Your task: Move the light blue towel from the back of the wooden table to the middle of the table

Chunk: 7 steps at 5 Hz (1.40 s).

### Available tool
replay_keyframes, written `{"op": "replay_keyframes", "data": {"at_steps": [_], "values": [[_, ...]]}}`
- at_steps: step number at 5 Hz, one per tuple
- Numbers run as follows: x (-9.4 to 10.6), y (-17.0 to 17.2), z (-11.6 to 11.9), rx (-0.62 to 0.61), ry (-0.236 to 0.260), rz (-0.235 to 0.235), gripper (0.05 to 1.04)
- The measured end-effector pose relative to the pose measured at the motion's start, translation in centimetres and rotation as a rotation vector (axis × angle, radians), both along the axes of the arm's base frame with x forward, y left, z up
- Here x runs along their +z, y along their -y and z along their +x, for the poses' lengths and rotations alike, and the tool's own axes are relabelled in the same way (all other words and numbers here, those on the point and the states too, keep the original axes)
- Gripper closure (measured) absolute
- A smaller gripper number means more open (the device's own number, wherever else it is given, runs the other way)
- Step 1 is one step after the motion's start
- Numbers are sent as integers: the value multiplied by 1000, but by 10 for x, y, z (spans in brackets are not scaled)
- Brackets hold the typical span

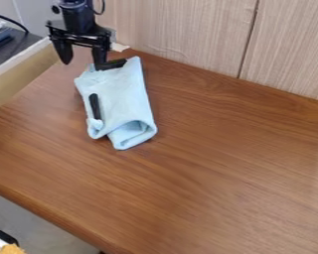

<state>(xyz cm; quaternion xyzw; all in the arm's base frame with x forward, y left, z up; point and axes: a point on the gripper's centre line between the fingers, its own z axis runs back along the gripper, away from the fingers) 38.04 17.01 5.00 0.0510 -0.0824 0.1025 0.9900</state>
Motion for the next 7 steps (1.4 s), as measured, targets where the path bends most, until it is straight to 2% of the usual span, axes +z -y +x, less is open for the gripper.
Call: {"op": "replay_keyframes", "data": {"at_steps": [1, 2, 3, 4, 5, 6, 7], "values": [[-9, -2, 13, -23, -13, 1, 83], [-16, -1, 21, -55, -10, -21, 83], [-21, 2, 21, -108, -35, -45, 118], [-25, 6, 21, -150, -50, -43, 391], [-28, 9, 18, -136, -46, -40, 679], [-27, 9, 16, -119, -44, -35, 864], [-27, 9, 14, -104, -50, -37, 981]]}}
